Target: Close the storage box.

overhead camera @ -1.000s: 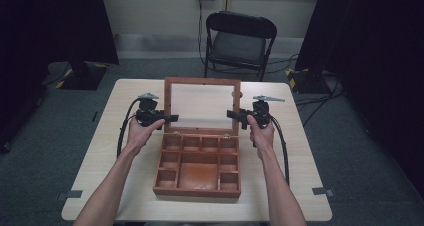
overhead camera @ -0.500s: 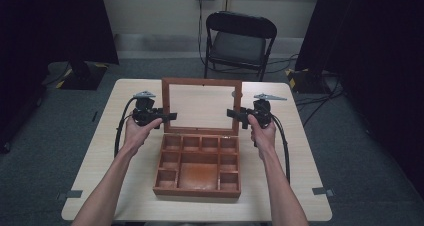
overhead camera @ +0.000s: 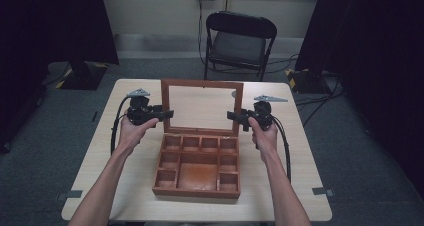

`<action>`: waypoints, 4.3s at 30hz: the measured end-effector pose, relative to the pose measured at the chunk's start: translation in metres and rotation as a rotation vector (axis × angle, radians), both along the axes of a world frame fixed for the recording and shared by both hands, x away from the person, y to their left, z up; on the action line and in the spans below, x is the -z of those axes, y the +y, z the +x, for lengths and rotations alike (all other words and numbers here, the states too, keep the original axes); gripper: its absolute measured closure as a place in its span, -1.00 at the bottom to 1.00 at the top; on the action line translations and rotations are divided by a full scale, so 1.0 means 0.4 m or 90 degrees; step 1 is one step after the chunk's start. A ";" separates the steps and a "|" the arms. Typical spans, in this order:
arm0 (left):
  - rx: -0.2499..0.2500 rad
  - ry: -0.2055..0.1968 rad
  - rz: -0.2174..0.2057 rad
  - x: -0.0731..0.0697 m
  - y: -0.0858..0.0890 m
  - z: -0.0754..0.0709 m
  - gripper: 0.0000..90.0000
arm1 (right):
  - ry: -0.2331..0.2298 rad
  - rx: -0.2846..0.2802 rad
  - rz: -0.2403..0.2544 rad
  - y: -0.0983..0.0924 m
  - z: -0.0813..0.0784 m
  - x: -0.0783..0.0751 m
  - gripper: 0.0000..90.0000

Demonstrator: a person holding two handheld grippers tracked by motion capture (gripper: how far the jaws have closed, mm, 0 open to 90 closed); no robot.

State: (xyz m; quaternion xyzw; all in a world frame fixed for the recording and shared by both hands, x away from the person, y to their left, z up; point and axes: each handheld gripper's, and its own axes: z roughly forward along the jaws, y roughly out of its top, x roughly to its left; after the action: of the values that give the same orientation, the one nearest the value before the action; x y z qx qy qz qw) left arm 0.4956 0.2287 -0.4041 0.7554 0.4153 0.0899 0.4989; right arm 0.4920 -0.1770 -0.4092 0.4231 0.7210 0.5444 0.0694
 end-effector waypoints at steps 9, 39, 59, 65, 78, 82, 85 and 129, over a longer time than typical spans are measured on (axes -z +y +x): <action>0.021 -0.004 -0.004 -0.005 -0.016 0.005 0.00 | -0.006 -0.006 -0.002 -0.002 -0.017 -0.007 -0.02; 0.049 -0.035 -0.024 -0.036 0.007 -0.070 -0.01 | 0.000 -0.059 -0.029 0.034 -0.024 -0.036 0.01; 0.068 -0.043 -0.010 -0.038 0.005 -0.119 0.00 | -0.007 -0.061 -0.042 0.033 -0.075 -0.038 -0.09; 0.078 -0.047 -0.006 -0.036 -0.007 -0.131 -0.04 | -0.014 -0.069 -0.049 0.032 -0.103 -0.036 -0.09; 0.082 -0.054 0.004 -0.023 -0.011 -0.166 -0.13 | -0.004 -0.071 -0.046 0.029 -0.137 -0.020 -0.21; 0.078 -0.053 0.010 -0.018 -0.013 -0.175 -0.18 | -0.004 -0.073 -0.061 0.031 -0.146 -0.023 -0.22; 0.071 -0.051 0.007 -0.014 -0.013 -0.179 -0.22 | -0.005 -0.074 -0.064 0.031 -0.149 -0.022 -0.23; 0.061 -0.091 0.049 0.022 -0.019 -0.258 -0.43 | -0.042 0.019 -0.110 -0.124 -0.222 -0.089 -0.10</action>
State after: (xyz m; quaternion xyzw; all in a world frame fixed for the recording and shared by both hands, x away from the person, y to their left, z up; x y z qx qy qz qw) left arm 0.3923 0.2212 -0.4130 0.7848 0.3380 0.1352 0.5016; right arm 0.4033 -0.2266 -0.3737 0.4083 0.7562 0.4925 0.1372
